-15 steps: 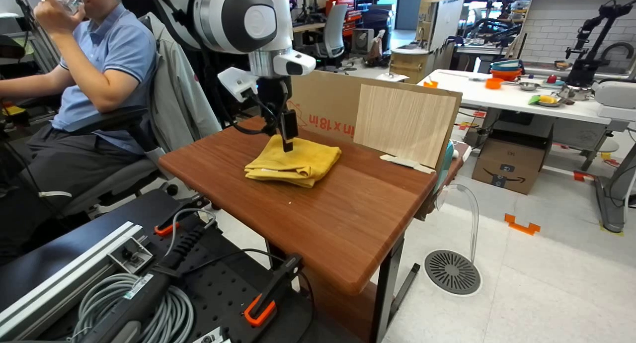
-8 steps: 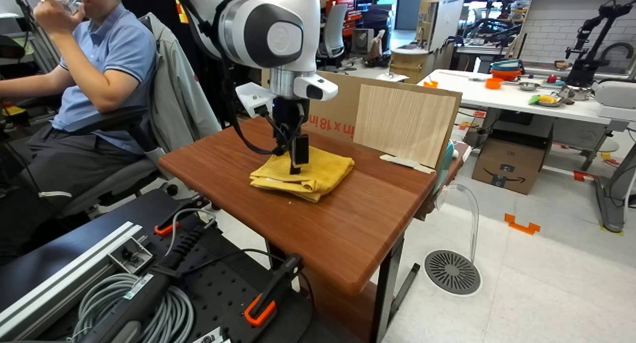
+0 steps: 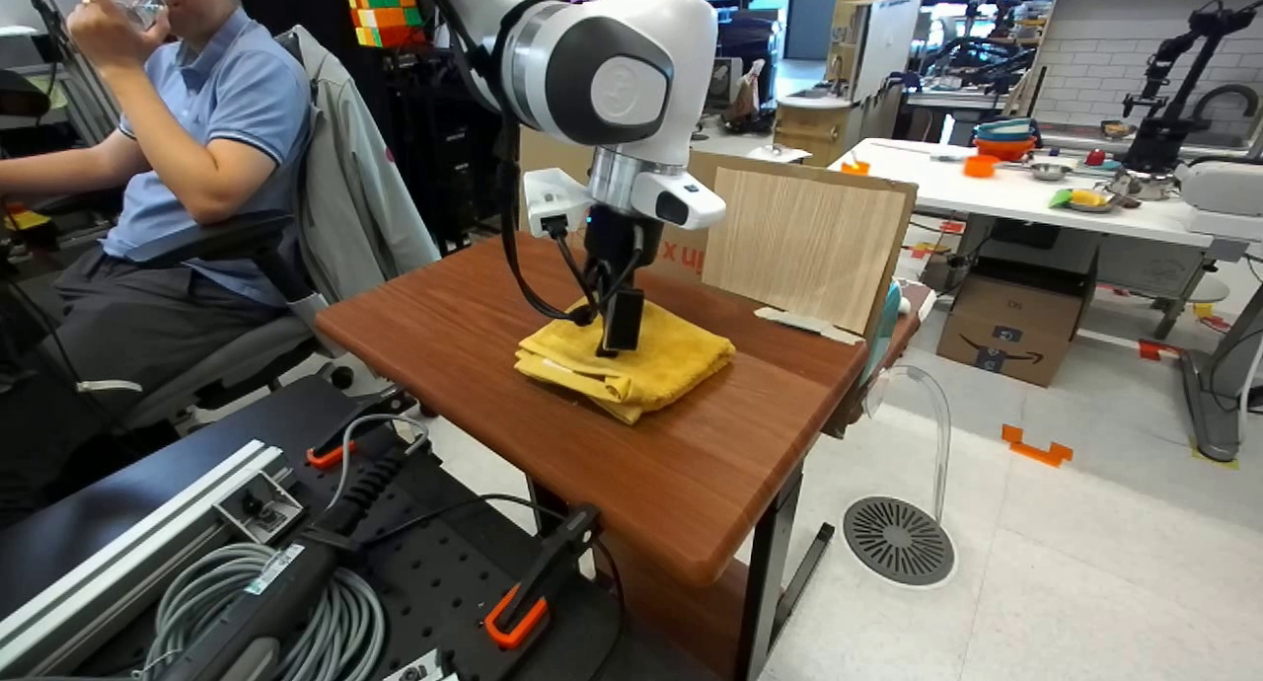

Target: Use the towel to wipe the desk

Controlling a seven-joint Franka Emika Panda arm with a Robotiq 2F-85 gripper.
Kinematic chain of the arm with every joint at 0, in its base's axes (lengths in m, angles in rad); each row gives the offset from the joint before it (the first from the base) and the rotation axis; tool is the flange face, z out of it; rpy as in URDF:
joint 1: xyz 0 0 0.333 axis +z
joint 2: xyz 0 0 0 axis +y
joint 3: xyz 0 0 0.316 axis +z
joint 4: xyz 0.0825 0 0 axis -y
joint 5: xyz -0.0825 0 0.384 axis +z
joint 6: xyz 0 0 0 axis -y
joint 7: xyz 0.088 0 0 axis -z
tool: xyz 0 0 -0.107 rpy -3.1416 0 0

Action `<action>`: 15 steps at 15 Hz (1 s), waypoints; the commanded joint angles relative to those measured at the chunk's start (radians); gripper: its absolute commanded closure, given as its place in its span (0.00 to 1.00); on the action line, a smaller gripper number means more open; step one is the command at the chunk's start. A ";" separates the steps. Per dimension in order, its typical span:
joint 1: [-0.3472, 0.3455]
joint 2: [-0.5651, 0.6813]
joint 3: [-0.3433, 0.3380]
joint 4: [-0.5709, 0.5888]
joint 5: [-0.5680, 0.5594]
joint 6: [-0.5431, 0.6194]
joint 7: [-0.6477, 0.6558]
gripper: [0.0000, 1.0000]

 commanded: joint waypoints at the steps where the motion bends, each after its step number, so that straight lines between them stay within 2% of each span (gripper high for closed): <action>1: -0.047 -0.022 -0.026 -0.015 0.056 0.031 -0.015 0.00; 8: -0.090 -0.028 -0.052 -0.034 0.076 0.087 -0.013 0.00; 15: 0.011 -0.017 -0.020 -0.057 0.032 0.167 0.007 0.00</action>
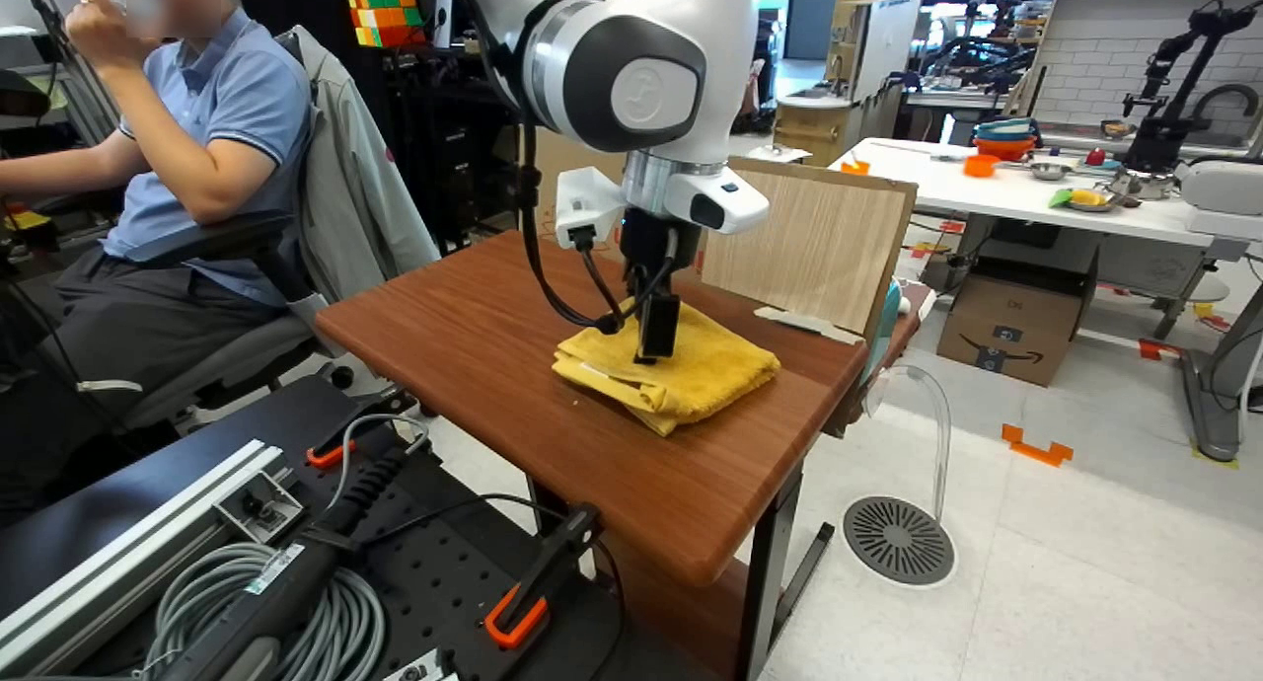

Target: Use the towel to wipe the desk

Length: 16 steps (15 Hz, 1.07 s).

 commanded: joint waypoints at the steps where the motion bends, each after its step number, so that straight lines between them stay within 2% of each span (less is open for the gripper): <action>1: 0.079 -0.002 0.027 -0.035 -0.020 0.079 0.011 0.00; 5: 0.184 0.002 0.043 -0.043 -0.061 0.142 0.033 0.00; 11: 0.378 0.011 0.014 -0.006 -0.231 0.222 0.159 0.00; 16: 0.490 0.001 0.024 0.009 -0.332 0.252 0.240 0.00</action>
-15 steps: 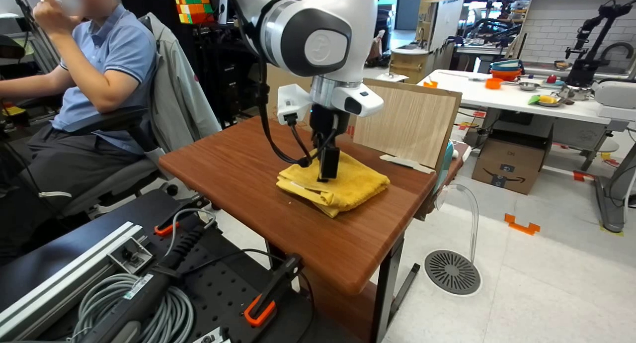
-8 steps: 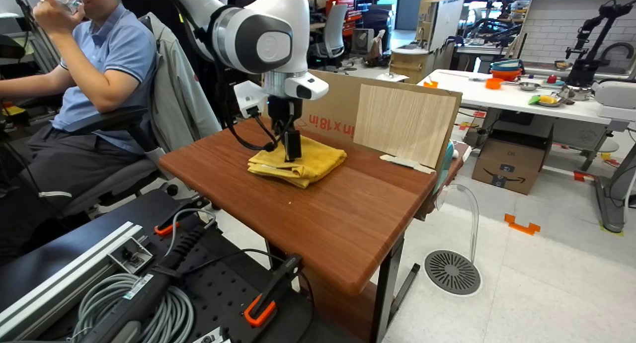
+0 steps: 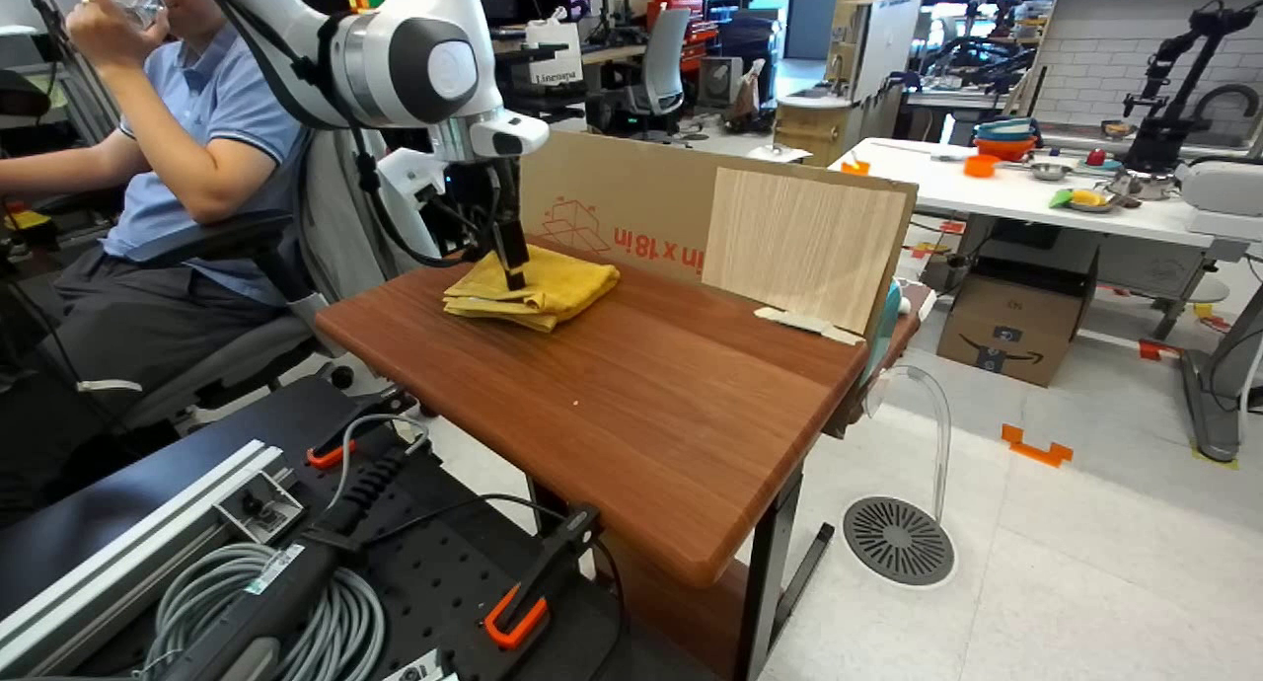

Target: Use the towel to wipe the desk

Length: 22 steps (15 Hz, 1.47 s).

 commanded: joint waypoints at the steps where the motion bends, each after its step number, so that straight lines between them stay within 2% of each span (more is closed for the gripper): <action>1: 0.068 0.001 -0.002 0.005 -0.073 0.038 0.051 0.00; 7: 0.114 -0.001 0.014 -0.015 -0.118 0.039 0.048 0.00; 8: 0.121 -0.024 0.000 -0.038 -0.133 0.033 0.052 0.00; 9: 0.101 0.001 0.024 -0.004 -0.103 0.010 0.040 0.00; 22: 0.109 -0.003 0.013 -0.009 -0.116 -0.005 0.053 0.00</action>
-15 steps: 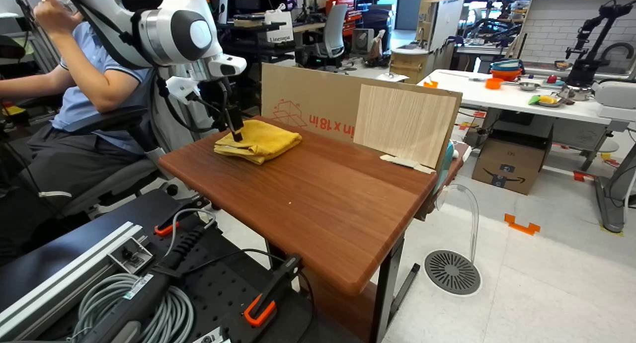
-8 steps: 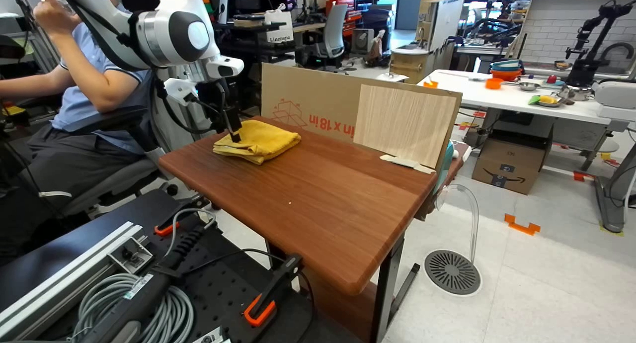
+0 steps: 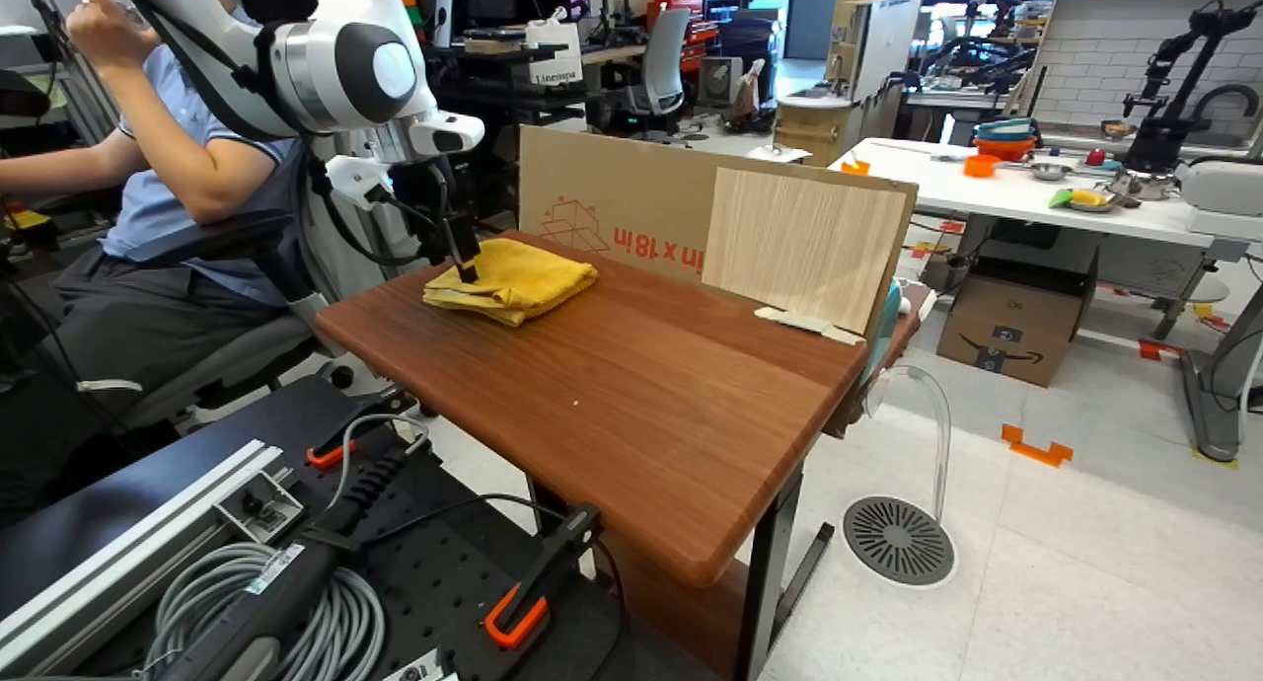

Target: Use the towel to wipe the desk

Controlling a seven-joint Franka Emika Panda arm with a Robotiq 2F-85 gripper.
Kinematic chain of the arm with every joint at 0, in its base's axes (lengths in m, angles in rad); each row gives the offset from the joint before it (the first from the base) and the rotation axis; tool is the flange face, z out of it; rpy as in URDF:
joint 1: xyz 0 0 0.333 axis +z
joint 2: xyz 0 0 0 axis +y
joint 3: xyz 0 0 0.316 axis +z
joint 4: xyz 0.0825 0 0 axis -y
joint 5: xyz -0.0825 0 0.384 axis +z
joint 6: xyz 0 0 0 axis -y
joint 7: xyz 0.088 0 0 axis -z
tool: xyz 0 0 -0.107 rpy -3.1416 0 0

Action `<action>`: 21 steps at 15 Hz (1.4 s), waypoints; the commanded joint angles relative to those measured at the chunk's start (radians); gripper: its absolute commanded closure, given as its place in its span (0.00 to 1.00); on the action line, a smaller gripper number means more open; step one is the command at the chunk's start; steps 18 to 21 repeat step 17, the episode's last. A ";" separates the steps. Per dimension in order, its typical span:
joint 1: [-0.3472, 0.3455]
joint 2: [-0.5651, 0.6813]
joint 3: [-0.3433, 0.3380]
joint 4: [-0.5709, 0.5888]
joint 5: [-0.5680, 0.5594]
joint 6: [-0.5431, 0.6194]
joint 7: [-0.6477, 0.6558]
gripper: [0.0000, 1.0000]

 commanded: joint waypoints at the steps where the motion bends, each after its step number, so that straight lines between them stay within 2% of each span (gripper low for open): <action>1: 0.004 -0.028 -0.004 -0.035 -0.031 0.017 0.024 0.00; 5: 0.062 -0.111 -0.058 -0.157 -0.112 0.156 0.085 0.00; 8: 0.131 -0.171 -0.135 -0.251 -0.188 0.284 0.168 0.00; 12: 0.282 -0.215 -0.317 -0.332 -0.306 0.414 0.308 0.00; 13: 0.204 -0.169 -0.227 -0.271 -0.245 0.353 0.232 0.00; 15: 0.254 -0.188 -0.285 -0.302 -0.274 0.383 0.272 0.00; 21: 0.261 -0.190 -0.292 -0.306 -0.275 0.384 0.277 0.00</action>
